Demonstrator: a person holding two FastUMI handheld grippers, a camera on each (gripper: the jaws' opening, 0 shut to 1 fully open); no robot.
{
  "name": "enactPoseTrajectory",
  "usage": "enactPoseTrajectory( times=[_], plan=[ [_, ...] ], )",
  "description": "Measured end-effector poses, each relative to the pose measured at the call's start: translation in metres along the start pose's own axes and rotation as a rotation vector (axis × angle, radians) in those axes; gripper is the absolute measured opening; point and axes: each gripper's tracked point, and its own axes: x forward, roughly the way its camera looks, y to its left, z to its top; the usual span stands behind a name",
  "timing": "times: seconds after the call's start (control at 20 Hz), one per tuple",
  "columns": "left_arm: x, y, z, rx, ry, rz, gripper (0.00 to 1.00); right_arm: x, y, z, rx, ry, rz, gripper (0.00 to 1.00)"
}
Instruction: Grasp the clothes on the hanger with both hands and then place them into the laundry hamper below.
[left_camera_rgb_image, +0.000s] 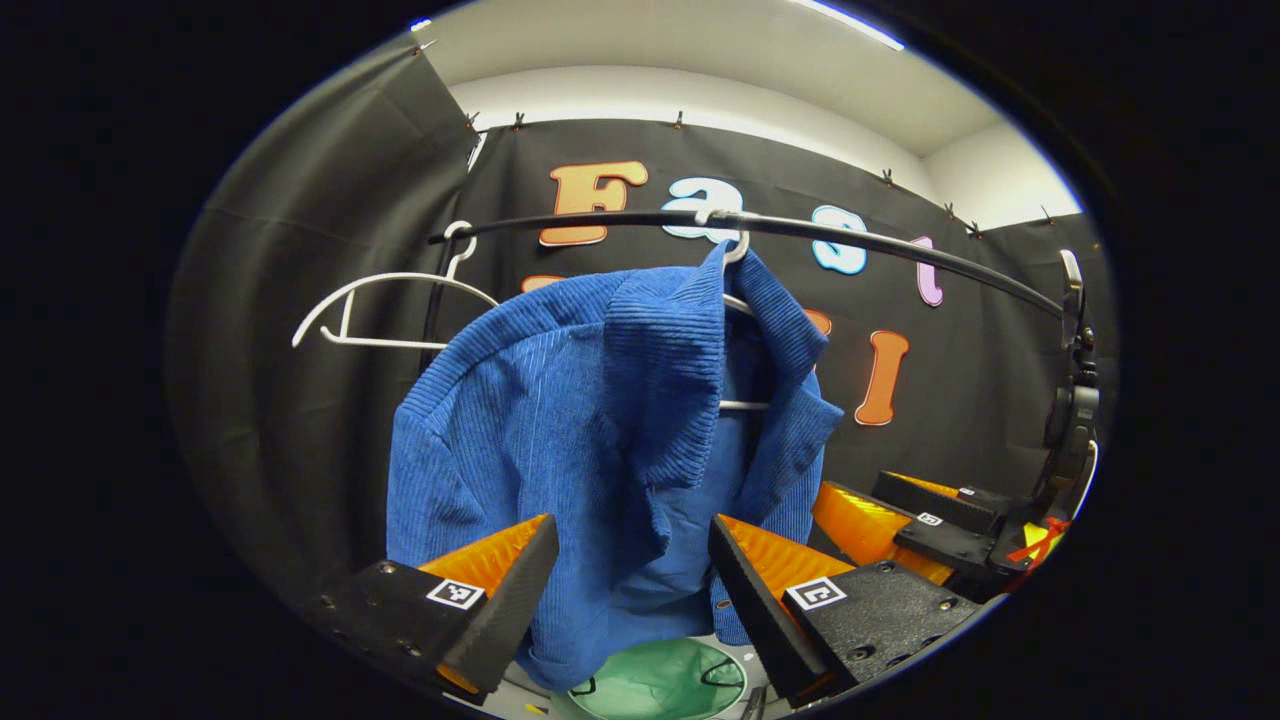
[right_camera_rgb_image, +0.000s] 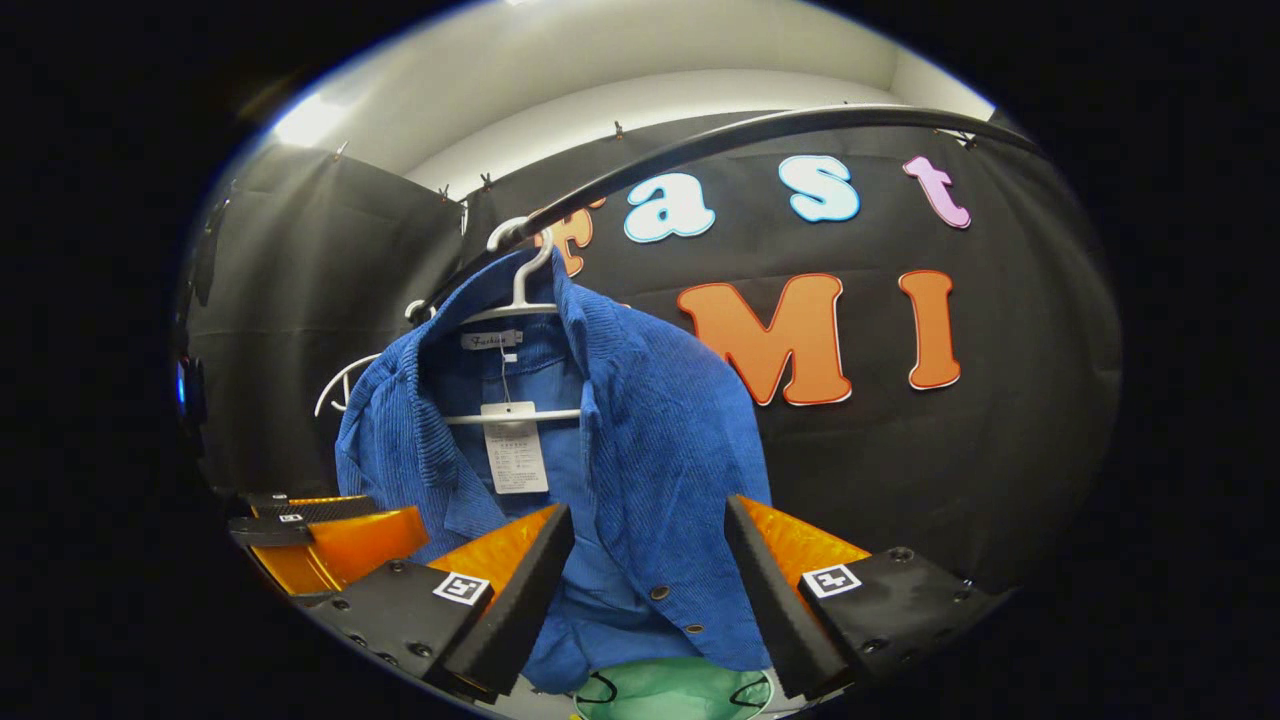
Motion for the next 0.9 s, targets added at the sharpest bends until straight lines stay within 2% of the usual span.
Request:
enactPoseTrajectory(
  times=[0.05,0.15,0.2,0.25,0.3,0.4,0.5,0.7,0.75,0.8,0.9],
  plan=[
    [0.005,0.001,-0.001,-0.001,0.005,-0.004,0.95,0.007,0.004,-0.002,-0.006,0.005,0.009,0.94],
    [0.012,0.004,-0.004,0.013,0.01,-0.003,0.95,0.022,0.011,-0.007,-0.007,0.01,0.021,0.94],
    [0.015,0.005,-0.004,0.023,0.01,-0.003,0.92,0.028,0.013,-0.01,-0.003,0.017,0.028,0.84],
    [0.018,0.007,-0.006,0.028,0.009,-0.001,0.95,0.033,0.014,-0.013,0.001,0.024,0.03,0.76],
    [0.021,0.009,-0.009,0.028,0.015,-0.004,0.95,0.037,0.015,-0.015,0.008,0.027,0.037,0.81],
    [0.026,0.009,-0.014,0.021,0.03,-0.013,0.92,0.044,0.014,-0.018,0.02,0.035,0.038,0.7],
    [0.031,0.007,-0.017,0.019,0.038,-0.029,0.95,0.048,0.013,-0.02,0.034,0.04,0.039,0.52],
    [0.04,0.003,-0.019,0.031,0.042,-0.048,0.95,0.054,0.013,-0.023,0.063,0.052,0.05,0.43],
    [0.043,0.002,-0.019,0.03,0.041,-0.054,0.95,0.055,0.014,-0.022,0.074,0.05,0.059,0.19],
    [0.046,0.0,-0.019,0.029,0.04,-0.056,0.98,0.057,0.016,-0.022,0.082,0.051,0.065,0.18],
    [0.051,-0.002,-0.02,0.025,0.039,-0.057,0.95,0.061,0.017,-0.023,0.083,0.063,0.079,0.17]
  ],
)
